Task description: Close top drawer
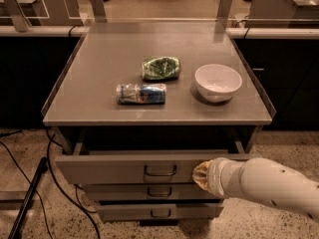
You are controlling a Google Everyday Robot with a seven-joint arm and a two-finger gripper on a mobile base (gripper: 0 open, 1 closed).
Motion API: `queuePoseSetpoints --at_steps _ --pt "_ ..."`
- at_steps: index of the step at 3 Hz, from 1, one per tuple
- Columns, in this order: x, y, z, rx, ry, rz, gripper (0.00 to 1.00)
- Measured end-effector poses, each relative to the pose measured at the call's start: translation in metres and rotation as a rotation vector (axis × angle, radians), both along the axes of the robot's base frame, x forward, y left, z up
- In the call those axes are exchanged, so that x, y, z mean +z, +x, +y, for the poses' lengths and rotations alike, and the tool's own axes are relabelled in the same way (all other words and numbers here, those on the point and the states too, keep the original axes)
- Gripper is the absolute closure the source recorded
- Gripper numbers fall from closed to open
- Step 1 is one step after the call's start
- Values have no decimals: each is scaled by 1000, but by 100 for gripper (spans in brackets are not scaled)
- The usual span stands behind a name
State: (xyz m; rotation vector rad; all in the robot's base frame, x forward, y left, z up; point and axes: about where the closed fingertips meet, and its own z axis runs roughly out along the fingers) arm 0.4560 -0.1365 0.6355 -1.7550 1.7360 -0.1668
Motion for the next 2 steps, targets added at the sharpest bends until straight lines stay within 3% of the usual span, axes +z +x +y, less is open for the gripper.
queuePoseSetpoints --at_steps 2 --pt "-27 48 10 -12 -20 -20 100"
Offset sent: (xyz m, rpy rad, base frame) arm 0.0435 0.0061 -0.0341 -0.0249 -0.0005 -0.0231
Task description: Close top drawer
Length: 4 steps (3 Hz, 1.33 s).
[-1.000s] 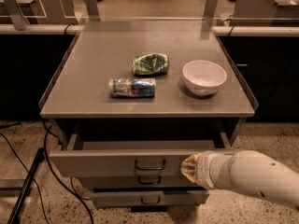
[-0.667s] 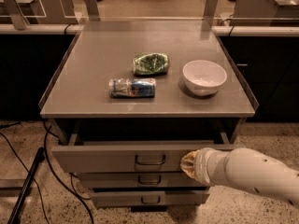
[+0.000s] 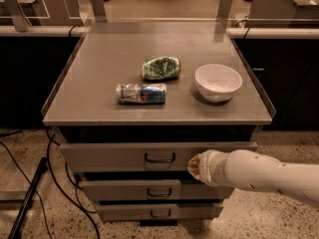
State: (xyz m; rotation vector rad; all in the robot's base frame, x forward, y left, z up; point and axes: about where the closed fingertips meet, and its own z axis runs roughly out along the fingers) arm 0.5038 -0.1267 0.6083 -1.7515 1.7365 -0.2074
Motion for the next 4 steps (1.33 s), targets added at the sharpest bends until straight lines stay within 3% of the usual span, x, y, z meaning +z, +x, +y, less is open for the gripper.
queuePoseSetpoints --at_steps 2,4 --pt "0 -1 -2 4 -7 9 100" --pt "11 -30 -14 20 23 115 100"
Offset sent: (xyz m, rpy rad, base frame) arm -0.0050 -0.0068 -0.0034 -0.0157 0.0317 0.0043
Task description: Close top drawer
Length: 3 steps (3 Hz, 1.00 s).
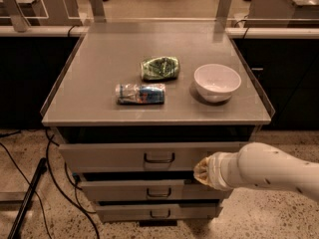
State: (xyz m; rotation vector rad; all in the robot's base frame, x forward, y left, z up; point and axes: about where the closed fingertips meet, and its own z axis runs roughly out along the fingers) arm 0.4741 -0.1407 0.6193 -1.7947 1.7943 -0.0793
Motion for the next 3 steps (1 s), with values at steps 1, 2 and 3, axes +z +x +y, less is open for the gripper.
queuePoseSetpoints --at_steps 1,2,3 --pt "10 -31 -9 16 24 102 100" --pt "7 -53 -5 53 30 180 83" --pt "7 -53 -5 53 30 180 54"
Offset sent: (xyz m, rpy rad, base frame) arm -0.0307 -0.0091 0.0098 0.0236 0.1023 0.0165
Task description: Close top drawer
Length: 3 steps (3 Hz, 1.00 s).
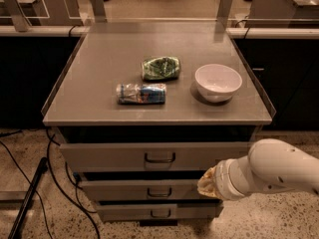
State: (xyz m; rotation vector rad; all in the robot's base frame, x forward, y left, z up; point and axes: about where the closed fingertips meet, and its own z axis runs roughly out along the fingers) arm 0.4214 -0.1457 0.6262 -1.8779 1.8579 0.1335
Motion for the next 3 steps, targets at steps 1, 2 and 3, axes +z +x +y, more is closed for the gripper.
queuePoseSetpoints --at_steps 1,2,3 --pt "0 0 0 0 0 0 29" --pt "0 0 0 0 0 0 0" --pt "0 0 0 0 0 0 0"
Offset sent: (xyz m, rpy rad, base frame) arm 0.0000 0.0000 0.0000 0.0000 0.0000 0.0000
